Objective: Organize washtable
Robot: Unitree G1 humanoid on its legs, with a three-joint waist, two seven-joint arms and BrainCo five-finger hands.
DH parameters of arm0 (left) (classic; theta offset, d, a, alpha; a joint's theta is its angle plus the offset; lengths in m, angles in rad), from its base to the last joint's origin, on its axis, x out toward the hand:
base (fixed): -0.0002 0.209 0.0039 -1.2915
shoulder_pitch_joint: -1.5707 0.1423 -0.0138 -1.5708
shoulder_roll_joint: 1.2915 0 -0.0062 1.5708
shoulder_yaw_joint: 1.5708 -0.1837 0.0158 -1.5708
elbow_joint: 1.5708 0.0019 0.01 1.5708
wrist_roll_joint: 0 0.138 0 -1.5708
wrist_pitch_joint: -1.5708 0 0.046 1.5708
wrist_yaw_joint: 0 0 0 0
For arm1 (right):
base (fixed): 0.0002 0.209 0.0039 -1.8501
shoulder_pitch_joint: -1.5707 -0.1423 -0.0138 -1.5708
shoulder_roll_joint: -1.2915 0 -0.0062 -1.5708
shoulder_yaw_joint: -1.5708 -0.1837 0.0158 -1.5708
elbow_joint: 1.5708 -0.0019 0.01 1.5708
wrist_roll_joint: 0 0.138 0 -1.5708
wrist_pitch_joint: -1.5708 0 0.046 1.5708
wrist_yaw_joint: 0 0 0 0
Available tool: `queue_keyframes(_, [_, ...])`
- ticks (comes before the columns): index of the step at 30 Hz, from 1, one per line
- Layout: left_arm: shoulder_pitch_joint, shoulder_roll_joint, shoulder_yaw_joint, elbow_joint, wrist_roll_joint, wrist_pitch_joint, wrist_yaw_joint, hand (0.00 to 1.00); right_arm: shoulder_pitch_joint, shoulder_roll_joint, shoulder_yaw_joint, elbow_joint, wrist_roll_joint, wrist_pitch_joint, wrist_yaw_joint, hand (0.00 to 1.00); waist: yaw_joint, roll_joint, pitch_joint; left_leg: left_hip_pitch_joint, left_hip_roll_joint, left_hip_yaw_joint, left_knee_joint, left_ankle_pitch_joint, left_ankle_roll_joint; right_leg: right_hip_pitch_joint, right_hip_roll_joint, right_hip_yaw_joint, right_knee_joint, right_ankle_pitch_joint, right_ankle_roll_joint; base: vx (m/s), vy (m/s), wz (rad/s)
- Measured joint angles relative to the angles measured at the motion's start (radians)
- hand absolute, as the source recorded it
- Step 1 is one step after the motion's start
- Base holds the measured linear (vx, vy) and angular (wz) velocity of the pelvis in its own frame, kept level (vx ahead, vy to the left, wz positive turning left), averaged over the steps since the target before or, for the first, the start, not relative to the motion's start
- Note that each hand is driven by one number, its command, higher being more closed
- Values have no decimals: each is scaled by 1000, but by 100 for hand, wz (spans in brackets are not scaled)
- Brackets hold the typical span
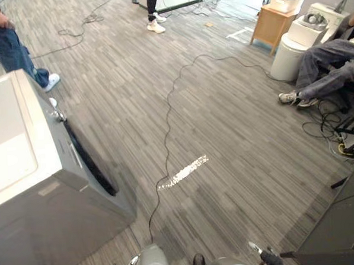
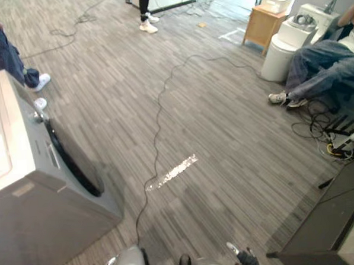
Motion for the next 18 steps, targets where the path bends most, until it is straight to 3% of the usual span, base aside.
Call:
queue_keyframes(2, [36, -15, 15, 1, -17, 0, 1, 0, 2, -5, 14, 14, 0, 0, 0, 0, 7, 8, -5, -15, 6, -11, -47, 35, 31, 29, 6, 38, 1, -33, 28, 374, 225, -98])
queue_keyframes(3, [66, -15, 38, 7, -22, 0, -2, 0, 9, 4, 17, 22, -3, 1, 0, 0, 8, -20, -18, -5, 2, -1, -40, 108, 79, 38, -14, 73, 18, -69, 42, 512, 230, -91])
queue_keyframes(4, [89, -11, 70, 8, -21, 0, 1, 0, 19, 25, 16, 19, -4, -1, 1, 0, 9, -47, -41, 1, -17, 37, -26, 138, 114, 33, -50, 99, 43, -111, 56, 535, 221, -82])
queue_keyframes(6, [103, 6, 85, 15, -18, 2, 1, 0, 36, 47, 13, 24, -2, 0, 4, 0, 15, -96, -63, 22, -26, 101, -1, 151, 134, -4, -90, 124, 165, -136, 92, 547, 174, -85])
queue_keyframes(8, [90, 24, 81, 31, -16, 5, 1, 0, 33, 62, 15, 17, 1, -6, 5, 0, 28, -102, -61, 88, -35, 140, -17, 140, 155, -99, -105, 114, 422, -101, 158, 507, 211, -77])
queue_keyframes(9, [74, 40, 64, 33, -16, 6, 2, 0, 25, 65, 16, 8, 6, -7, 6, 0, 4, -96, -52, 146, -57, 143, -49, 117, 173, -167, -126, 83, 602, -20, 193, 445, 222, -9])
queue_keyframes(10, [45, 60, 28, 34, -9, 4, 3, 0, 25, 63, 20, -11, 13, -8, 6, 0, -8, -94, -45, 236, -78, 148, -97, 98, 178, -225, -169, 23, 779, 32, 191, 436, 216, 1])
queue_keyframes(12, [30, 71, 6, 34, -7, 0, 8, 0, 27, 54, 29, -18, 28, -14, 2, 0, -10, -88, -42, 322, -85, 156, -142, 83, 169, -272, -217, -55, 862, 9, 171, 355, 166, -8])
queue_keyframes(14, [0, 69, -8, 35, -2, -1, 9, 0, 25, 55, 29, -22, 47, -30, 1, 0, -31, -83, -40, 394, -88, 167, -209, 81, 165, -323, -248, -142, 827, -37, 164, 349, 122, -7])
queue_keyframes(16, [-37, 71, -11, 36, -2, 1, 7, 0, 17, 49, 28, -22, 61, -43, 2, 0, -40, -75, -34, 441, -77, 170, -241, 58, 139, -374, -250, -234, 669, -69, 169, 374, 30, -20])
queue_keyframes(17, [-52, 73, -25, 40, 3, 5, 6, 0, 7, 44, 28, -22, 72, -46, 2, 0, -53, -64, -27, 459, -59, 194, -247, 46, 120, -402, -233, -296, 512, -62, 164, 493, -44, -48])
queue_keyframes(18, [-68, 70, -33, 47, 6, 8, 5, 0, -1, 38, 29, -21, 82, -46, 2, 0, -52, -52, -18, 484, -48, 222, -256, 34, 100, -422, -212, -352, 328, 2, 149, 476, -51, -53])
